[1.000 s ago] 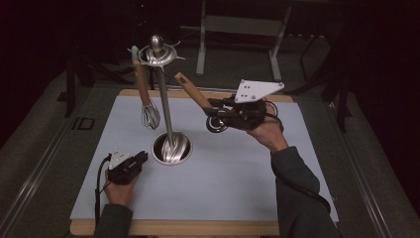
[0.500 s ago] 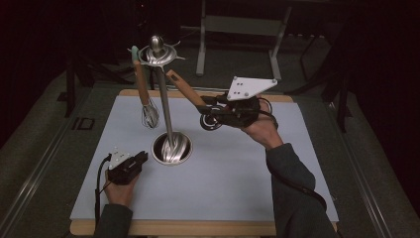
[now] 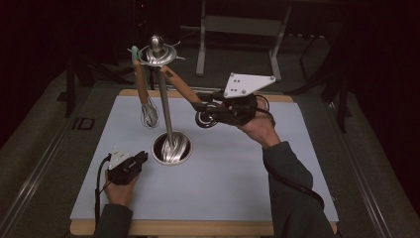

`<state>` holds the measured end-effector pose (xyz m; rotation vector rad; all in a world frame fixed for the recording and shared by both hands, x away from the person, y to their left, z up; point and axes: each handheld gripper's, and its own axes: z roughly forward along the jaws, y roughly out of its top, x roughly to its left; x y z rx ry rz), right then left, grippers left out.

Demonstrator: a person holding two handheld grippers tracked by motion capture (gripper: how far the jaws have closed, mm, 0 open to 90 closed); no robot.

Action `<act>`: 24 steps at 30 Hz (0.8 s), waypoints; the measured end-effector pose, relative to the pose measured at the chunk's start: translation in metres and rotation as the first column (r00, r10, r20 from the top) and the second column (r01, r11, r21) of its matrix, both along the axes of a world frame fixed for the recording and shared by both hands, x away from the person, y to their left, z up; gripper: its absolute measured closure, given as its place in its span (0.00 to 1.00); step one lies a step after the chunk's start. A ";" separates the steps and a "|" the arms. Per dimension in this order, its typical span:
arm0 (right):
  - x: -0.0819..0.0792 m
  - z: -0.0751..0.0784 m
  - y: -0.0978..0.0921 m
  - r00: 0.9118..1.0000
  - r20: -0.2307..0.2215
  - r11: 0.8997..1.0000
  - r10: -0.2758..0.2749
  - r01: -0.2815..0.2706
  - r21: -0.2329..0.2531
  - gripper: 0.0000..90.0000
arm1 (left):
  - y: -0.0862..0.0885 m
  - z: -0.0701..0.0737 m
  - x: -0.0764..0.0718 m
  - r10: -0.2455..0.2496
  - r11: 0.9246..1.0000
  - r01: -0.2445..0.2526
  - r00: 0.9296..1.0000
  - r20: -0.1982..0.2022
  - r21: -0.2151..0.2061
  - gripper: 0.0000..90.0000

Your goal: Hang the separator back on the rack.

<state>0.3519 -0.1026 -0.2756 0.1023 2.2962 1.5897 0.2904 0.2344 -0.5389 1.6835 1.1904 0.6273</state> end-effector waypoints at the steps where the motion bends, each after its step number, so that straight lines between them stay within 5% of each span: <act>1: 0.000 0.000 0.001 1.000 0.000 1.000 0.000 0.000 0.000 0.79 | 0.000 0.000 0.000 0.000 1.000 0.000 1.000 0.000 0.000 0.90; 24: 0.006 -0.001 0.016 0.998 0.020 0.997 -0.067 0.068 -0.038 0.79 | 0.000 0.000 0.000 0.000 1.000 0.000 1.000 0.000 -0.003 0.90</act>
